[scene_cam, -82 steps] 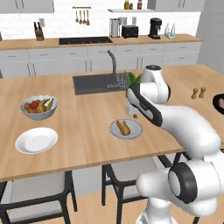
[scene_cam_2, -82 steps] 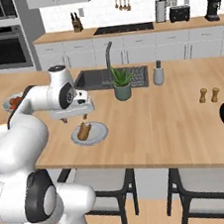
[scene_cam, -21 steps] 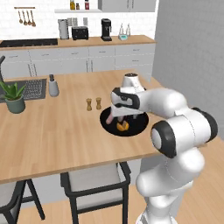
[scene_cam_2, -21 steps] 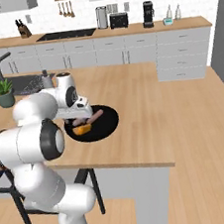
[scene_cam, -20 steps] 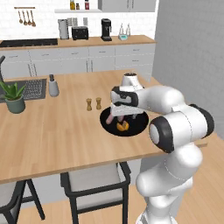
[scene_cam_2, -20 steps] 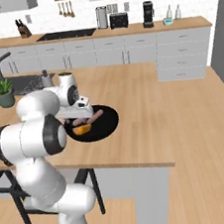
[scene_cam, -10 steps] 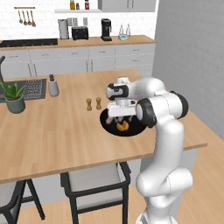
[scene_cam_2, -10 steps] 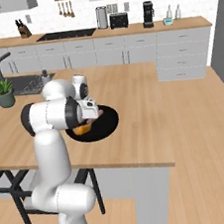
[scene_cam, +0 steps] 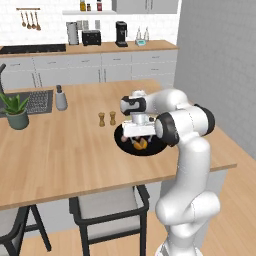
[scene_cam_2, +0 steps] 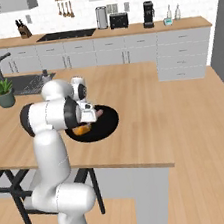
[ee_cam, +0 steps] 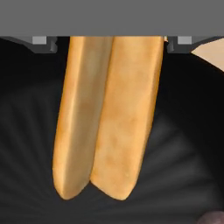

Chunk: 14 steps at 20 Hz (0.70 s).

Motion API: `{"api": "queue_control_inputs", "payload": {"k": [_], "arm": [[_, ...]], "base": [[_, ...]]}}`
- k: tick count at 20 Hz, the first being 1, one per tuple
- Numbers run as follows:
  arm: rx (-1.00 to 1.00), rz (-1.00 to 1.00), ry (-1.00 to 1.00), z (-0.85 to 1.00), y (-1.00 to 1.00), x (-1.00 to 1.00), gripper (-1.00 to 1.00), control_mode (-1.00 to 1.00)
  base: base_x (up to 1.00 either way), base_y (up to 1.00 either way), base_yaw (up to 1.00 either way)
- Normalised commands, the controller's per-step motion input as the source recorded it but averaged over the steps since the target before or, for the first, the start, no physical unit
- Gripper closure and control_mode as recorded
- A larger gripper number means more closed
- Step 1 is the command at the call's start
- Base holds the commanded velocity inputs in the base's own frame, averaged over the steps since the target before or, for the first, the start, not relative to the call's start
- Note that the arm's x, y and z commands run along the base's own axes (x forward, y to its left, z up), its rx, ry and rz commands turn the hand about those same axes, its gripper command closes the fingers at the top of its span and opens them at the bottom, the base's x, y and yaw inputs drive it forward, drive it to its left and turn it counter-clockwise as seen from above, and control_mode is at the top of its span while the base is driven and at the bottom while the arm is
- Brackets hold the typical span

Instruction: Place one bun and one sausage from the bowl on each plate.

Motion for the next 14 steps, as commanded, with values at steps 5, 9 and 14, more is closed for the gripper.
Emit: {"api": "queue_control_inputs", "payload": {"k": [5,9,14], "arm": [[0.00,0.00,-0.03,-0.35,0.00,0.04,-1.00,-1.00],[0.00,0.00,-0.08,-0.03,0.00,0.12,-1.00,-1.00],[0.00,0.00,-0.02,0.00,0.00,0.00,1.00,-1.00]], "base": [[0.00,0.00,0.00],[0.00,0.00,0.00],[0.00,0.00,0.00]]}}
